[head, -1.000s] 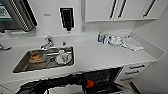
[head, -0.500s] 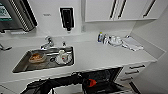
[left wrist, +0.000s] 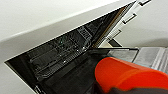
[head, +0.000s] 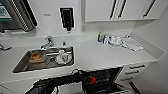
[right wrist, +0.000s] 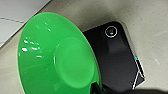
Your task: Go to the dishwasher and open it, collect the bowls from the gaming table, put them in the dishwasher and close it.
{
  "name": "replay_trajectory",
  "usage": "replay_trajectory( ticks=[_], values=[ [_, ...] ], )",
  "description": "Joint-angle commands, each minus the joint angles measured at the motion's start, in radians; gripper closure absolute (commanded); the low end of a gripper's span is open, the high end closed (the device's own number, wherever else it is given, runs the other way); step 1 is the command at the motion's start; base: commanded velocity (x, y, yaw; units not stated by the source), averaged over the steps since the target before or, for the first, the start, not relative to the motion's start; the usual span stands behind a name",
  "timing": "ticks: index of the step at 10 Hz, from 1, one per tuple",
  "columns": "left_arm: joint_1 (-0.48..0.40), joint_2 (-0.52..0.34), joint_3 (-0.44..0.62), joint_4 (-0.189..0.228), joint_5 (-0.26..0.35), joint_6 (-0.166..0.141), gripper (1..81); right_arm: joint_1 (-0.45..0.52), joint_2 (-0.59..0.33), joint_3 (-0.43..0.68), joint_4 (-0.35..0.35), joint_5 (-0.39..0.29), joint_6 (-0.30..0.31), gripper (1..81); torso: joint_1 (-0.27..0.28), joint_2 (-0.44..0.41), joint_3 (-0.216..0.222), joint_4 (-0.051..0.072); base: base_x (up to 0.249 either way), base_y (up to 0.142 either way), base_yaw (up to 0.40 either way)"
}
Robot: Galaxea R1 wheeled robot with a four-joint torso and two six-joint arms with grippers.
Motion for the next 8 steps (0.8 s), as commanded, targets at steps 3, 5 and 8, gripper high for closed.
replay_trajectory(
  ticks=[3,5,8],
  values=[
    [-0.207,0.074,-0.053,0.048,0.007,0.000,81.1,0.040,-0.016,0.008,-0.011,-0.058,-0.004,81.1,0.000,0.000,0.000,0.000,0.000,0.000,0.000],
    [-0.227,0.096,-0.067,0.045,0.013,-0.001,1.0,0.040,-0.010,0.006,-0.011,-0.058,-0.004,81.1,0.000,0.000,0.000,0.000,0.000,0.000,0.000],
    [-0.207,0.088,-0.053,0.037,0.022,-0.001,1.0,0.043,0.001,-0.003,-0.011,-0.058,-0.005,81.1,0.000,0.000,0.000,0.000,0.000,0.000,0.000]
  ],
)
